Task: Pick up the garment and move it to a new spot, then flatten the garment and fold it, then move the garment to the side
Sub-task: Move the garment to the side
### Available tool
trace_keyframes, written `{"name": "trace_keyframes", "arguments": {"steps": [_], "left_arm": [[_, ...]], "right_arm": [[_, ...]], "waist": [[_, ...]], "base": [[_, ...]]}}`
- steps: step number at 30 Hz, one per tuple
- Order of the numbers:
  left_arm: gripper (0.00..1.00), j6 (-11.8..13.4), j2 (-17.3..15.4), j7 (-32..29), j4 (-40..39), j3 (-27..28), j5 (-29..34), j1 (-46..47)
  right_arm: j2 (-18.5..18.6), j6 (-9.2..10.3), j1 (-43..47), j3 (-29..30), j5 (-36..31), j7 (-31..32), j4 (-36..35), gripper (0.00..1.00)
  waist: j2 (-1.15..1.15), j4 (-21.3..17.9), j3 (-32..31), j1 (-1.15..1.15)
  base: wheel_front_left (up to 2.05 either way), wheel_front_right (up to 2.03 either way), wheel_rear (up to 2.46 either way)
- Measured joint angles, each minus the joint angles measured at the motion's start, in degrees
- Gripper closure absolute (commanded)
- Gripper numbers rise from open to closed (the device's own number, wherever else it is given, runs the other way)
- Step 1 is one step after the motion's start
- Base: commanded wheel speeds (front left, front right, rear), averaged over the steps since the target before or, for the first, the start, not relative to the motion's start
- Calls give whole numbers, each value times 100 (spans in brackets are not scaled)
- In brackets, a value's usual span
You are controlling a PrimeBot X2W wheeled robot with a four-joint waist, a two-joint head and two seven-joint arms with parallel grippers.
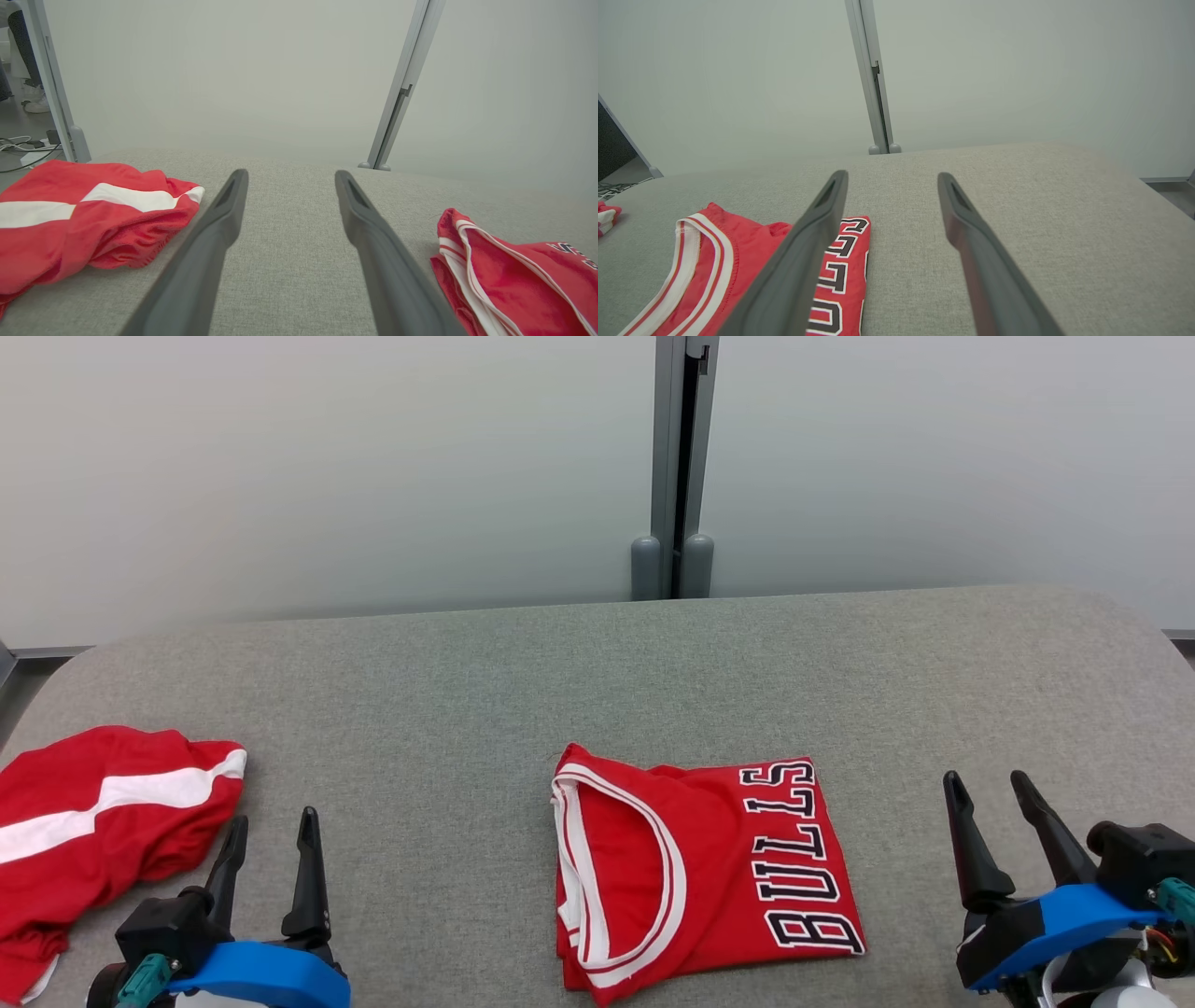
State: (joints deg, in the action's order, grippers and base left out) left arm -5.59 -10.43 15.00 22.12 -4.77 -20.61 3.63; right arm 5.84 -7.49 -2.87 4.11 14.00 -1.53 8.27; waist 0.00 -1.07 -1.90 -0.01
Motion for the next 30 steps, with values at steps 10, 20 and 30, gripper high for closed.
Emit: {"name": "trace_keyframes", "arguments": {"steps": [10, 20, 30], "left_arm": [[0, -1, -31, 0, -12, 4, 11, 26], [0, 1, -59, 0, -9, -5, 0, 45], [0, 7, -81, -2, -78, -94, -7, 203]], "right_arm": [[-56, 0, 62, -18, -27, 58, 32, 0], [-43, 0, -143, -320, 155, 1150, 403, 0], [-250, 0, -1051, -94, 10, 2900, 1010, 0]], "waist": [[0, -3, 0, 0], [0, 19, 61, 0], [0, 115, 345, 1]], "base": [[0, 0, 0], [0, 0, 0], [0, 0, 0]]}}
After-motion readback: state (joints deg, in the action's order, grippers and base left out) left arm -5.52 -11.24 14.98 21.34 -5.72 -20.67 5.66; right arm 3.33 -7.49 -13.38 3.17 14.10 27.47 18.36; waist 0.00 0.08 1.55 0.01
